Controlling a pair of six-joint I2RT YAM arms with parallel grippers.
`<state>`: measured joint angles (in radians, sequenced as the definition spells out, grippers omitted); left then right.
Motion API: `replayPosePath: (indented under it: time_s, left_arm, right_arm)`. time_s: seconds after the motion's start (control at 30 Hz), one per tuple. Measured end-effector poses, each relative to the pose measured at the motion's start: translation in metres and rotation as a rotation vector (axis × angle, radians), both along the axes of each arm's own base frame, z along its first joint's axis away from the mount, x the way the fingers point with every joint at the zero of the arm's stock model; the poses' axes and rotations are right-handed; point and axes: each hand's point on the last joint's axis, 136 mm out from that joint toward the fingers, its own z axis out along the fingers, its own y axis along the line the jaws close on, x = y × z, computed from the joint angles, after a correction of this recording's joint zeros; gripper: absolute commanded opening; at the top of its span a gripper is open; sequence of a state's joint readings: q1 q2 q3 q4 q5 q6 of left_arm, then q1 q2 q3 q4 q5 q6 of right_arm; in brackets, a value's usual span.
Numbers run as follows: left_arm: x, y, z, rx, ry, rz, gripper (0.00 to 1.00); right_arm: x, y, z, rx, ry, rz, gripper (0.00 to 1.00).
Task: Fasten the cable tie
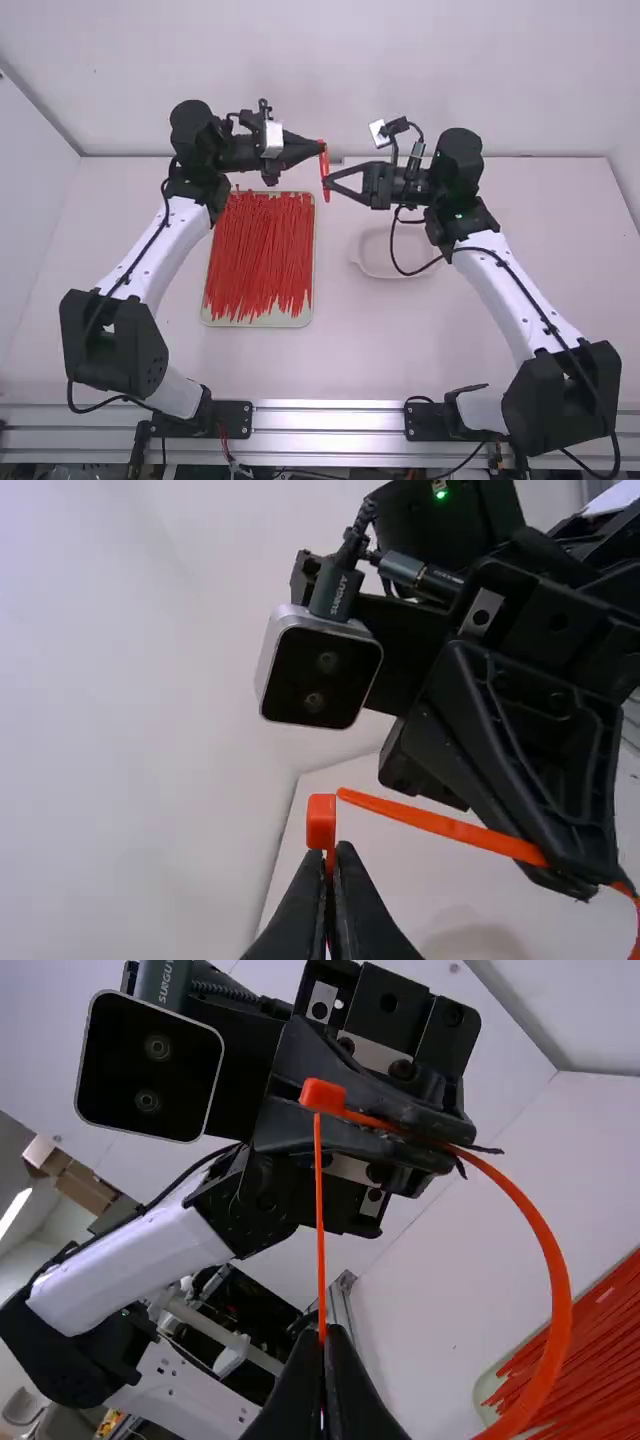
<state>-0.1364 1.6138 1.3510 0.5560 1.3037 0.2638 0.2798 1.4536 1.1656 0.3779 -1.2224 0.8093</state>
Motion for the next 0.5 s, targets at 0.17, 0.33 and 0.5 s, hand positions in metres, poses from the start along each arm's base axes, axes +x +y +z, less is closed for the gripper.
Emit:
replayPosePath:
  time_s: [0.17,0.33,0.5]
  left_arm:
    - [-0.0009,-0.0001,-0.0002,0.001,-0.001,-0.005,0.02]
    - [-0.0009,-0.0001,0.0,0.002,-0.008,-0.005,0.02]
    - [-0.0014,-0.001,-0.0001,0.002,-0.011,-0.007,0.02]
  right_arm:
    - [-0.0014,0.004,0.0,0.0,0.0,0.001,0.0]
    - [-0.0003,0.0043,0.0,0.0,0.0,-0.006,0.0]
    - [0.0003,0.0043,-0.0001,0.0,0.004,-0.01,0.0]
